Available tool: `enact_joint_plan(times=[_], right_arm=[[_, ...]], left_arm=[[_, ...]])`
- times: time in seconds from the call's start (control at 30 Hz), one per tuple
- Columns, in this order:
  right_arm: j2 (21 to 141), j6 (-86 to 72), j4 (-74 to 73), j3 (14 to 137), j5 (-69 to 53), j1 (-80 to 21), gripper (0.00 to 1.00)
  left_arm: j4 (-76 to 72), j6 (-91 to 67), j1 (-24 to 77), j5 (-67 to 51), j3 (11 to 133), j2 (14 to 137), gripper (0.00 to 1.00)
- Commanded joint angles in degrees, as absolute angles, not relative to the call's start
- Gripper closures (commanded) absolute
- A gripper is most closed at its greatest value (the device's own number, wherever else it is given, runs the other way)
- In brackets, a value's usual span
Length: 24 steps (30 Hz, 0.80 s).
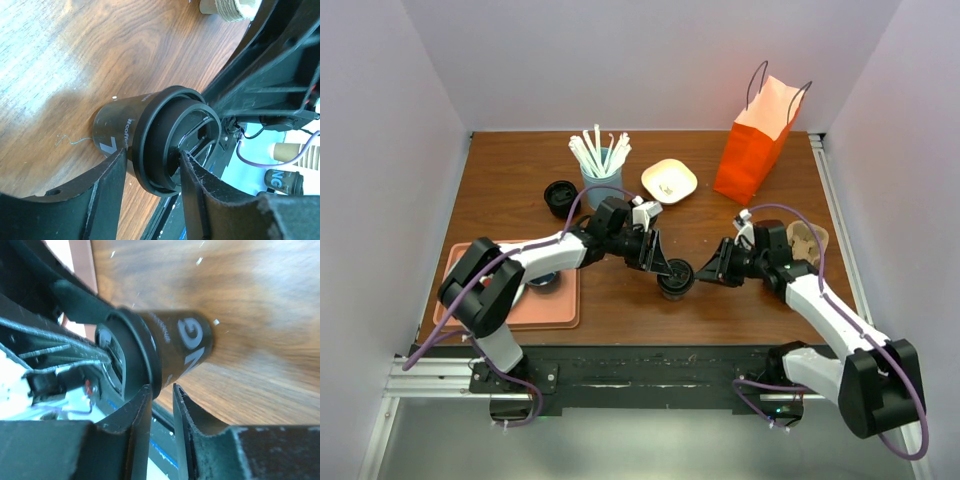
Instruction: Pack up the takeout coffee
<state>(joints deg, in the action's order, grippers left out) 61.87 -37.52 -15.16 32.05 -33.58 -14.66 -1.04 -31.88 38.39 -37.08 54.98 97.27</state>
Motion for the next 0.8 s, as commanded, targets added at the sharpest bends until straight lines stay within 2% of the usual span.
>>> enact_joint_plan(times=[0.0, 0.13, 0.53, 0.77], right_arm=[[60.5, -36.7, -21.0, 39.0, -24.9, -14.2, 0.71], [62.5, -35.2, -20.6, 40.3, -24.7, -14.2, 0.68], [69.6, -33.4, -12.0, 39.3, -36.7, -14.2, 0.67], [72.1, -32.1, -9.9, 38.1, -37.5, -14.2, 0.68]], left_arm=[[9.1, -26.4, 38.7, -28.8, 52.7, 102.0, 0.51], [9.8, -25.9, 38.8, -29.2, 53.5, 102.4, 0.51], [11.4, -25.0, 38.7, -29.0, 55.5, 103.3, 0.51], [12.0, -24.6, 38.7, -28.6, 55.7, 103.4, 0.51]])
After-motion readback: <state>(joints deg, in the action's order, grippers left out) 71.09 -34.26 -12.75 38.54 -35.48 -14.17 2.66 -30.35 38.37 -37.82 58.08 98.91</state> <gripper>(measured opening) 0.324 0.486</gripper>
